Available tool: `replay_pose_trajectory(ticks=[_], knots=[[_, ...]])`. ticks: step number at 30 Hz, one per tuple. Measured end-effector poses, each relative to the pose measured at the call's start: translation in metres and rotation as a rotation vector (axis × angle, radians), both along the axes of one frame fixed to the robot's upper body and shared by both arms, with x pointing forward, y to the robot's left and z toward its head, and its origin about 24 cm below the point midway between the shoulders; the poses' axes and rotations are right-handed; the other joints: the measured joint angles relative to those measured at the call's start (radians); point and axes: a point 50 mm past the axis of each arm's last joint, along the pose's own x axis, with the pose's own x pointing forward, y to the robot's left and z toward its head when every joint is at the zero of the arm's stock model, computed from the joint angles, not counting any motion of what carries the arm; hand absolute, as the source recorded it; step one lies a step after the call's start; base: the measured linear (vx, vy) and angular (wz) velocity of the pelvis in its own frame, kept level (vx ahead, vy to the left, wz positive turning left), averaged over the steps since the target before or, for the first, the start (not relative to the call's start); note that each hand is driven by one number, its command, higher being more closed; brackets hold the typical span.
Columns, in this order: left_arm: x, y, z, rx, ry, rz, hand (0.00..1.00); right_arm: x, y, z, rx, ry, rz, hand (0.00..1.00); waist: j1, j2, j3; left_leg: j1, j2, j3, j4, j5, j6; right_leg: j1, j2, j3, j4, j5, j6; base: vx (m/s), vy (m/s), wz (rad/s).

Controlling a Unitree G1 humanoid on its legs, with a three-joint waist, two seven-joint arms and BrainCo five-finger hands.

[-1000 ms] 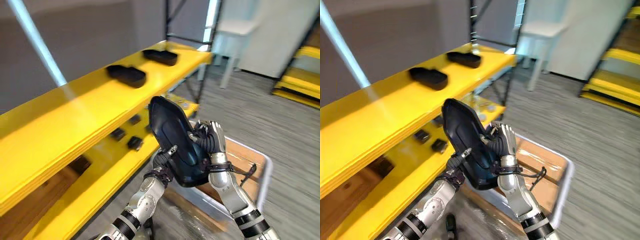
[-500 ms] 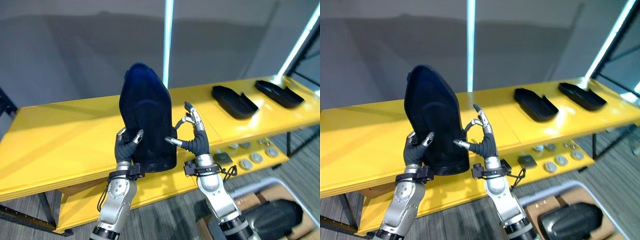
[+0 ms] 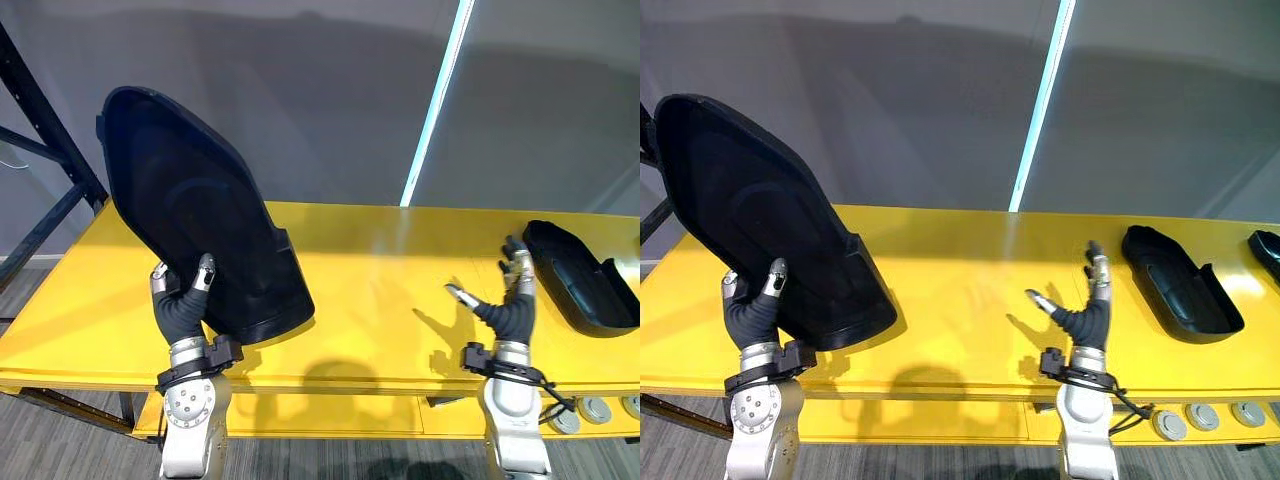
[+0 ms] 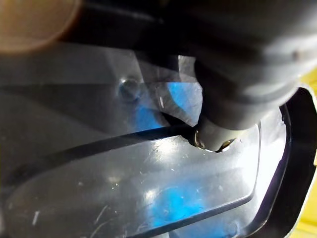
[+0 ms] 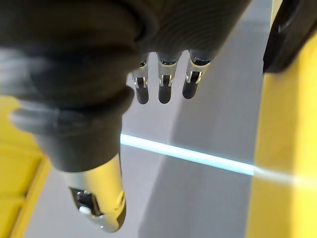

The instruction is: Walk over and take plastic housings, then place them on the shelf

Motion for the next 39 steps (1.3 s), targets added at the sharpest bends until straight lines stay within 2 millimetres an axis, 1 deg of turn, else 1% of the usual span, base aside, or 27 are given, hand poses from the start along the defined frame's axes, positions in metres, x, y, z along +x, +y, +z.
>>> replay_pose_trajectory(ticks=[2,6,7,9,11,14,15,17,19,20,24,28,32,34,39], knots=[[0.0,-0.001,0.001,0.006,-0.003,-0.01,1.0,-0.006,-0.003,0.007,0.008,-0.035,-0.008,0.0,-0.002,0.003,0.002,-0.002,-0.009,0.001,0.0,0.001,0.002,0.0,-0.009,-0.001,-0.005,-0.001,0.0,0.04,0.074,-0.04],[0.001,-0.004,0.001,0.024,-0.003,-0.045,1.0,-0.017,-0.007,0.028,0.029,-0.15,-0.009,0.0,-0.016,0.009,0.006,0.008,-0.018,0.02,-0.005,0.001,0.002,0.001,-0.012,0.022,-0.014,-0.002,0.002,0.03,0.037,-0.14],[0.002,-0.008,0.001,0.033,-0.002,-0.067,1.0,-0.02,-0.01,0.033,0.029,-0.174,-0.02,0.0,-0.022,0.012,0.007,0.016,-0.018,0.026,-0.012,0.001,0.002,0.004,-0.01,0.024,-0.014,-0.002,0.002,0.03,0.017,-0.2],[0.003,-0.016,0.001,0.066,0.001,-0.134,1.0,-0.027,-0.017,0.043,0.003,-0.218,-0.04,0.0,-0.046,0.022,0.005,0.032,-0.017,0.05,-0.031,0.001,0.002,-0.002,-0.005,0.052,-0.015,-0.002,0.003,0.02,0.013,-0.32],[0.009,-0.022,0.002,0.085,0.003,-0.189,1.0,-0.034,-0.023,0.046,0.009,-0.235,-0.051,0.0,-0.064,0.03,0.003,0.036,-0.015,0.069,-0.037,0.001,0.002,-0.009,-0.002,0.066,-0.015,-0.002,0.003,0.01,-0.002,-0.33],[0.022,-0.031,-0.003,0.077,0.032,-0.275,1.0,-0.041,-0.03,0.045,0.017,-0.233,-0.054,0.0,-0.086,0.043,-0.005,0.048,-0.013,0.103,-0.061,0.003,0.005,-0.025,0.007,0.106,-0.016,-0.002,0.003,-0.01,-0.007,-0.41],[0.027,-0.032,-0.004,0.068,0.042,-0.296,1.0,-0.044,-0.03,0.046,0.018,-0.239,-0.049,0.0,-0.102,0.047,-0.004,0.047,-0.013,0.115,-0.067,0.005,0.009,-0.036,0.009,0.112,-0.016,-0.002,0.003,-0.02,-0.014,-0.34],[0.036,-0.035,-0.008,0.027,0.066,-0.329,1.0,-0.046,-0.031,0.045,0.03,-0.235,-0.039,0.0,-0.123,0.05,-0.002,0.046,-0.011,0.143,-0.078,0.007,0.011,-0.054,0.018,0.145,-0.02,0.003,0.005,-0.04,-0.025,-0.47],[0.044,-0.041,-0.011,-0.005,0.09,-0.37,1.0,-0.049,-0.033,0.041,0.027,-0.212,-0.048,0.0,-0.132,0.055,-0.001,0.043,-0.006,0.166,-0.083,0.007,0.011,-0.067,0.027,0.168,-0.028,0.012,0.002,-0.04,-0.027,-0.42],[0.049,-0.045,-0.012,-0.021,0.104,-0.395,1.0,-0.05,-0.033,0.04,0.027,-0.207,-0.047,0.0,-0.143,0.06,-0.001,0.039,-0.005,0.181,-0.091,0.009,0.014,-0.08,0.032,0.186,-0.034,0.021,0.002,-0.03,-0.021,-0.3],[0.068,-0.05,-0.016,-0.034,0.163,-0.422,1.0,-0.049,-0.032,0.04,0.026,-0.202,-0.038,0.0,-0.17,0.081,0.007,0.013,-0.005,0.216,-0.094,0.01,0.016,-0.113,0.038,0.22,-0.052,0.045,0.002,-0.03,-0.02,-0.33],[0.087,-0.057,-0.013,-0.028,0.209,-0.431,1.0,-0.05,-0.029,0.036,0.02,-0.168,-0.015,0.0,-0.179,0.097,0.023,0.012,-0.004,0.244,-0.104,0.01,0.017,-0.126,0.046,0.251,-0.069,0.061,0.001,-0.01,-0.018,-0.22],[0.096,-0.06,-0.012,-0.027,0.231,-0.439,1.0,-0.046,-0.023,0.035,0.011,-0.154,0.032,0.0,-0.181,0.105,0.042,0.005,-0.005,0.261,-0.108,0.011,0.019,-0.142,0.048,0.268,-0.069,0.067,0.003,-0.02,-0.01,-0.13],[0.102,-0.065,-0.014,-0.015,0.256,-0.452,1.0,-0.044,-0.02,0.034,0.017,-0.143,0.047,0.0,-0.181,0.106,0.053,0.003,-0.007,0.261,-0.111,0.013,0.022,-0.145,0.048,0.269,-0.069,0.069,0.003,0.0,0.0,0.0],[0.121,-0.068,-0.016,-0.006,0.333,-0.423,1.0,-0.037,-0.003,0.03,0.04,-0.124,0.135,0.0,-0.186,0.106,0.084,-0.001,-0.01,0.261,-0.119,0.02,0.031,-0.152,0.046,0.268,-0.07,0.077,0.005,-0.03,-0.012,0.0]])
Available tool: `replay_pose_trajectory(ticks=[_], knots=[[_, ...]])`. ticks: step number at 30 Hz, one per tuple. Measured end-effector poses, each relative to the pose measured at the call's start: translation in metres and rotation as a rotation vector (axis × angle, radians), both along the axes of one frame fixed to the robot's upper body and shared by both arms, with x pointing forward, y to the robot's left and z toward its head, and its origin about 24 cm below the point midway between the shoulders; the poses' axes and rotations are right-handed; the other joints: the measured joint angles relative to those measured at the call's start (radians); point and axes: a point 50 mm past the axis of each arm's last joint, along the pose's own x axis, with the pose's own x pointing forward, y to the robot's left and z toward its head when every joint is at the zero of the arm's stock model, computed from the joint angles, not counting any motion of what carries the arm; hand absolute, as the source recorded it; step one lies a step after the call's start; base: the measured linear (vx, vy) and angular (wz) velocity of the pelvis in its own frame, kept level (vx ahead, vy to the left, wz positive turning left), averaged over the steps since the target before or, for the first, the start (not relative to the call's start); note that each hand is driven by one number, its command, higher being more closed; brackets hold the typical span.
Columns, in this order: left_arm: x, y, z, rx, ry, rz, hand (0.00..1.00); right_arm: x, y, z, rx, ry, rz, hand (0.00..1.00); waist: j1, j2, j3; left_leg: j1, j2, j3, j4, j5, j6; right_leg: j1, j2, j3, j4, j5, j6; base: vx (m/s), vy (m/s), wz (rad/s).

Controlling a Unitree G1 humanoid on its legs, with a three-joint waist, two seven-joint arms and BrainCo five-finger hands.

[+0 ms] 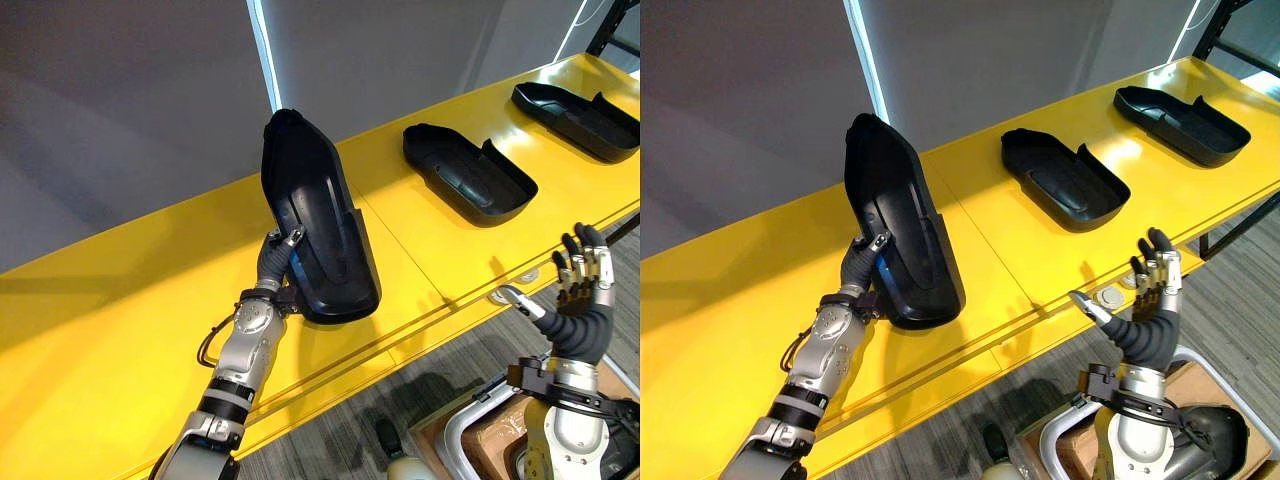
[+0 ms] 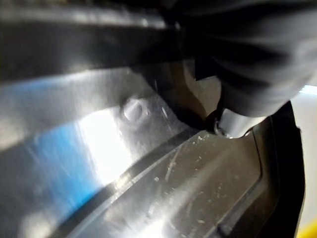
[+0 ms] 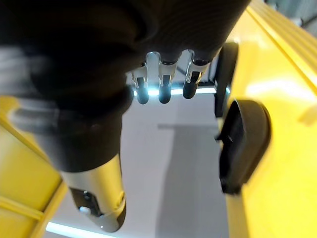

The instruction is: Walk over and take plastic housings, then place them on the shelf

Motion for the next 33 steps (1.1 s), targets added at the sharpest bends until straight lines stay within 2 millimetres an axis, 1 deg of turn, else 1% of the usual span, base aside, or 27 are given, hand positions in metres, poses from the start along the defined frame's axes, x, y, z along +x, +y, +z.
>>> replay_pose_trajectory(ticks=[3,4,8,11,17,22,25,30,33], knots=[[0.004,0.0,-0.001,0.005,0.019,0.012,1.0,0.001,0.001,-0.001,0.003,0.01,0.007,0.0,-0.002,0.0,0.012,-0.001,-0.004,-0.001,-0.006,0.004,0.003,-0.002,-0.003,0.0,0.0,0.001,0.002,-0.02,-0.006,0.02],[0.005,-0.001,0.001,0.005,0.011,0.009,0.0,0.0,0.001,-0.002,0.004,0.016,0.005,0.0,-0.002,0.0,0.016,-0.001,-0.007,-0.003,-0.009,0.006,0.005,-0.003,-0.005,-0.001,0.0,0.002,0.002,0.0,0.0,0.0],[0.01,-0.004,0.004,0.003,0.013,0.008,0.0,0.0,0.003,-0.003,0.006,0.021,0.014,0.0,-0.001,0.0,0.024,-0.001,-0.01,-0.003,-0.011,0.008,0.008,-0.004,-0.008,-0.001,0.0,0.004,0.005,-0.02,-0.005,0.01],[0.014,-0.007,0.01,0.003,0.005,0.015,0.0,0.0,0.003,-0.004,0.007,0.025,0.013,0.0,-0.002,0.0,0.036,-0.003,-0.013,-0.004,-0.011,0.011,0.012,-0.005,-0.011,-0.001,0.0,0.005,0.006,-0.04,-0.012,0.01],[0.015,-0.009,0.013,0.024,-0.004,0.035,0.0,-0.002,0.008,-0.01,0.014,0.056,0.037,0.0,-0.001,-0.001,0.042,-0.004,-0.013,-0.012,-0.022,0.025,0.009,-0.007,-0.01,-0.006,-0.001,0.006,0.005,-0.02,-0.025,0.03],[0.016,-0.013,0.013,-0.01,0.017,0.073,0.0,-0.005,0.009,-0.015,0.015,0.08,0.041,0.0,0.0,-0.001,0.042,-0.003,-0.013,-0.023,-0.028,0.033,0.009,-0.003,-0.01,-0.012,-0.001,0.007,0.004,-0.03,-0.035,0.06],[0.015,-0.014,0.013,-0.042,0.026,0.131,0.0,-0.008,0.008,-0.019,0.021,0.101,0.034,0.0,0.003,-0.002,0.042,-0.001,-0.012,-0.03,-0.03,0.036,0.009,0.001,-0.011,-0.026,-0.001,0.008,0.003,-0.02,-0.033,0.07],[0.004,-0.007,0.026,-0.12,-0.029,0.242,0.0,-0.012,0.008,-0.023,0.032,0.122,0.024,0.0,0.016,-0.002,0.043,0.006,-0.011,-0.035,-0.031,0.039,0.007,0.01,-0.01,-0.03,-0.001,0.008,0.003,-0.01,-0.018,0.02],[-0.005,0.004,0.03,-0.129,-0.066,0.321,0.0,-0.012,0.008,-0.023,0.033,0.122,0.024,0.0,0.019,-0.002,0.043,0.013,-0.012,-0.04,-0.04,0.045,0.007,0.015,-0.011,-0.035,-0.001,0.008,0.003,-0.02,-0.028,0.06]])
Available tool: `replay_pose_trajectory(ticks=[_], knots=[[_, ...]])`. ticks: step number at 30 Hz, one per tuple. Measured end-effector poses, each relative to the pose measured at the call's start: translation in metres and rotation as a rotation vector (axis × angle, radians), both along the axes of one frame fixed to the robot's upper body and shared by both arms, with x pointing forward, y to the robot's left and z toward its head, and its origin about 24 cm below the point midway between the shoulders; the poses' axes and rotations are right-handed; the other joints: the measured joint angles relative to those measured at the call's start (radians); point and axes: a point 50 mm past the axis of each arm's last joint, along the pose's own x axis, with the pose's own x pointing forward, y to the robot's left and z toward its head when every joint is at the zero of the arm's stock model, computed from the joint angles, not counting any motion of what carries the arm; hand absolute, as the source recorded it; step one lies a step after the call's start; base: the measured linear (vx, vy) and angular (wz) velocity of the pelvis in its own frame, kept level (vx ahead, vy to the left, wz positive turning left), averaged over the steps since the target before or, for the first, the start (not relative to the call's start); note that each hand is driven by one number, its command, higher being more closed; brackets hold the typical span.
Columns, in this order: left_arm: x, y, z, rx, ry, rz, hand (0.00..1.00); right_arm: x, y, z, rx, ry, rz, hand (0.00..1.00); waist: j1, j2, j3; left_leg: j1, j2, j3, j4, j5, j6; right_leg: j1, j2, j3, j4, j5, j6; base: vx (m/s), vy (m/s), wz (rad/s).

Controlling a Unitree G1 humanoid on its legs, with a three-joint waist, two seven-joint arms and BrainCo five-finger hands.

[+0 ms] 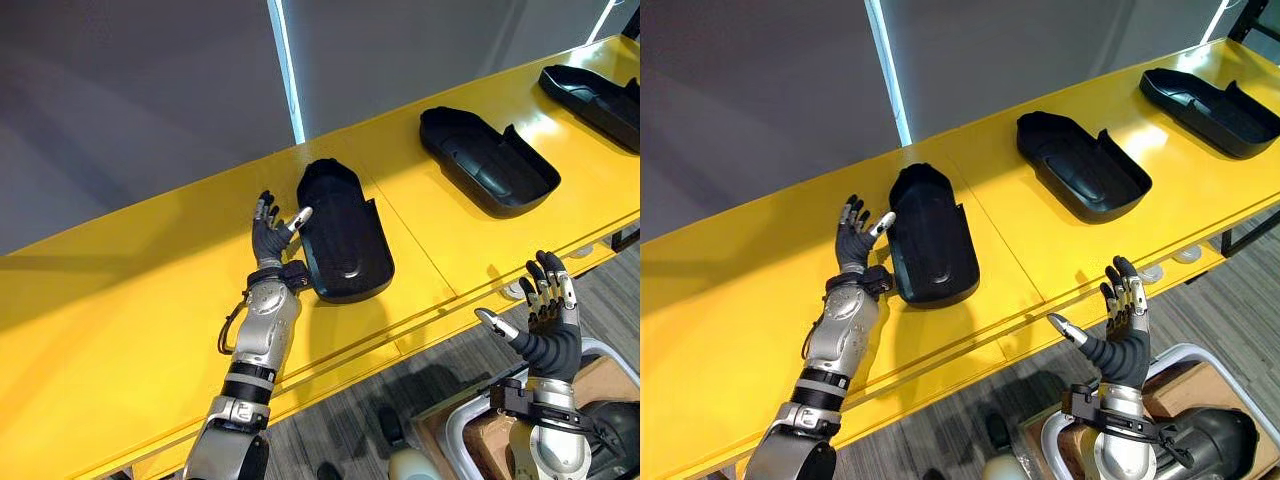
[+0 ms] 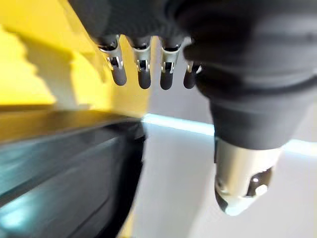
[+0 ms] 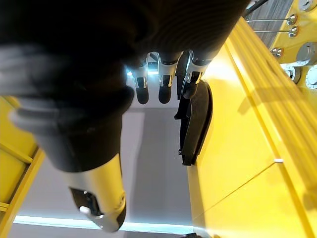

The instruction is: Walk over and take plastic housings, then place them on the shelf

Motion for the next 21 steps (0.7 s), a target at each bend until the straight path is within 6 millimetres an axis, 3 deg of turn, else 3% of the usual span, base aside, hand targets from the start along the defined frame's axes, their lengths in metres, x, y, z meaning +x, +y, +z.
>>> replay_pose_trajectory(ticks=[7,15,16,21], knots=[[-0.016,0.018,0.009,0.007,-0.056,0.161,0.0,0.0,0.005,-0.002,0.023,0.002,0.01,0.0,0.004,-0.002,0.001,0.001,0.001,-0.016,-0.006,0.007,-0.001,0.006,-0.001,-0.018,0.0,0.0,0.0,-0.02,-0.025,0.07],[-0.04,0.012,0.055,-0.03,-0.331,0.153,0.0,0.005,0.013,0.001,0.007,-0.012,0.069,0.0,0.014,-0.02,-0.013,0.006,0.001,-0.02,-0.005,0.007,-0.001,0.013,-0.002,-0.022,0.0,0.0,0.0,0.0,0.0,0.0],[-0.041,0.012,0.057,-0.03,-0.345,0.152,0.0,0.007,0.015,0.002,-0.007,-0.014,0.081,1.0,0.014,-0.023,-0.016,0.007,0.001,-0.02,-0.005,0.007,-0.001,0.014,-0.002,-0.022,0.0,0.0,-0.001,0.0,0.0,0.0],[-0.052,0.013,0.066,0.072,-0.411,0.203,0.0,0.013,0.039,0.005,-0.067,-0.028,0.252,1.0,0.025,-0.033,-0.036,0.013,0.001,-0.032,-0.004,0.009,0.001,0.026,-0.004,-0.031,0.0,0.001,-0.001,-0.01,-0.013,0.05]])
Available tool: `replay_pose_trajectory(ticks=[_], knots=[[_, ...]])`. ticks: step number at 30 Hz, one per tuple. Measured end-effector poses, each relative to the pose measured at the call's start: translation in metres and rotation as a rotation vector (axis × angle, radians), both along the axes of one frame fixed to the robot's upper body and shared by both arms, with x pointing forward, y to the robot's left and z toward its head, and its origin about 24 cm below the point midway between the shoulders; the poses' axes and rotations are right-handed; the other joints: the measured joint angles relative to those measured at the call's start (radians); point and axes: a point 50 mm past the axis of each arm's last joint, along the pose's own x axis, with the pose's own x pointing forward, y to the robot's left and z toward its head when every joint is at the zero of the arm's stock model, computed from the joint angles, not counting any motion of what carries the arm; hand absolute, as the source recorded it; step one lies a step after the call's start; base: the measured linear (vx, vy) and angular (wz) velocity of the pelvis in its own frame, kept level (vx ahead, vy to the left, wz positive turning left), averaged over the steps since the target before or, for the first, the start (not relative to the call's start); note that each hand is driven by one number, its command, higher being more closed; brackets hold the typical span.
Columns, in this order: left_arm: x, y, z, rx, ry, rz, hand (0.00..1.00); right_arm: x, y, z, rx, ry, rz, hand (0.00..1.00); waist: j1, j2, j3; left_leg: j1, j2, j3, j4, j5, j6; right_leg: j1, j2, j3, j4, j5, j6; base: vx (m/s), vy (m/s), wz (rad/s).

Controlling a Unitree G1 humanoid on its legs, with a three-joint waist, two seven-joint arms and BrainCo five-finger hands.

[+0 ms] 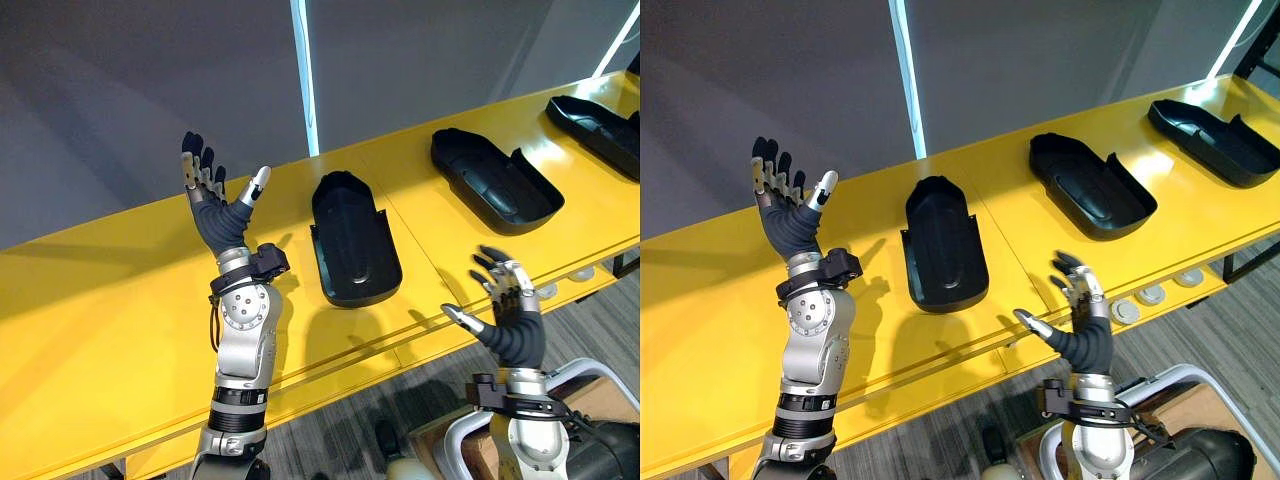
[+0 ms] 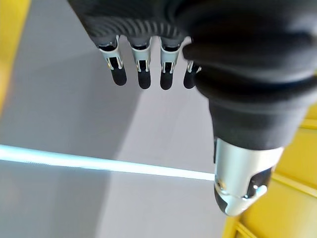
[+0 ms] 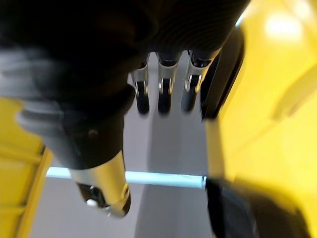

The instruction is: Walk over and take plastic housings, then place them on the shelf

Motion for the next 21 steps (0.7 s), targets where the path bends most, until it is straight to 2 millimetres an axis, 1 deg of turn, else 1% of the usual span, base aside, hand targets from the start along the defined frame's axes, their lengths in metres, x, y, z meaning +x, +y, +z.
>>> replay_pose_trajectory(ticks=[3,6,7,8,9,10,12,14,16,18,21], knots=[[-0.012,0.006,-0.004,0.038,-0.017,0.038,0.0,0.0,0.009,-0.002,-0.007,0.005,0.073,1.0,0.0,0.0,-0.011,-0.003,0.0,-0.012,0.0,0.002,0.001,0.002,-0.002,-0.017,0.0,0.0,0.0,-0.02,-0.027,0.13],[-0.037,0.018,-0.019,0.052,-0.017,0.069,0.0,-0.002,0.018,-0.009,0.029,0.026,0.155,1.0,0.008,-0.001,-0.021,-0.006,0.001,-0.016,0.0,0.003,0.0,0.001,-0.002,-0.021,-0.001,0.0,0.0,-0.01,-0.022,0.04],[-0.05,0.021,-0.027,0.063,-0.012,0.069,0.0,-0.002,0.019,-0.018,0.053,0.064,0.172,1.0,0.022,-0.006,-0.026,-0.008,0.001,-0.017,0.0,0.004,0.0,0.0,-0.003,-0.023,-0.001,0.0,0.0,-0.01,-0.022,0.04],[-0.055,0.02,-0.03,0.067,-0.01,0.062,0.0,-0.002,0.019,-0.022,0.067,0.083,0.177,1.0,0.028,-0.008,-0.028,-0.01,0.001,-0.019,0.0,0.004,0.0,-0.001,-0.003,-0.025,-0.001,0.0,0.0,-0.02,-0.03,0.15],[-0.064,0.022,-0.035,0.074,-0.006,0.061,0.0,-0.002,0.02,-0.031,0.079,0.121,0.179,1.0,0.034,-0.011,-0.031,-0.014,0.001,-0.032,0.0,0.006,0.0,0.001,-0.005,-0.039,-0.001,-0.001,0.0,-0.01,-0.023,0.2],[-0.069,0.023,-0.038,0.077,-0.003,0.062,0.0,-0.002,0.02,-0.035,0.081,0.138,0.177,1.0,0.034,-0.012,-0.032,-0.015,0.001,-0.038,0.0,0.007,0.0,0.002,-0.006,-0.045,-0.001,-0.001,0.0,-0.02,-0.025,0.23],[-0.085,0.027,-0.047,0.084,0.021,0.079,0.0,0.001,0.022,-0.048,0.096,0.196,0.176,1.0,0.06,-0.018,-0.04,-0.021,0.0,-0.043,0.0,0.009,0.0,0.0,-0.008,-0.05,-0.001,-0.002,-0.001,-0.02,-0.021,0.13],[-0.093,0.032,-0.054,0.087,0.055,0.102,0.0,0.002,0.023,-0.056,0.109,0.228,0.163,1.0,0.063,-0.019,-0.047,-0.032,-0.002,-0.066,0.0,0.015,0.001,0.0,-0.013,-0.075,-0.001,-0.003,-0.002,-0.02,-0.026,0.3],[-0.098,0.038,-0.06,0.086,0.087,0.133,0.0,0.002,0.022,-0.063,0.121,0.258,0.142,1.0,0.079,-0.021,-0.051,-0.038,-0.003,-0.081,-0.001,0.02,0.001,0.001,-0.016,-0.091,-0.001,-0.003,-0.002,-0.02,-0.032,0.32],[-0.105,0.049,-0.067,0.086,0.12,0.189,0.0,0.004,0.019,-0.07,0.127,0.286,0.114,1.0,0.088,-0.024,-0.055,-0.044,-0.003,-0.111,-0.001,0.028,0.0,0.007,-0.022,-0.115,-0.001,-0.003,-0.002,-0.03,-0.034,0.33],[-0.11,0.056,-0.072,0.051,0.146,0.207,0.0,0.012,0.01,-0.077,0.133,0.308,0.051,1.0,0.104,-0.032,-0.061,-0.047,-0.004,-0.142,-0.002,0.037,-0.001,0.019,-0.026,-0.155,-0.001,-0.004,-0.003,-0.04,-0.036,0.33]])
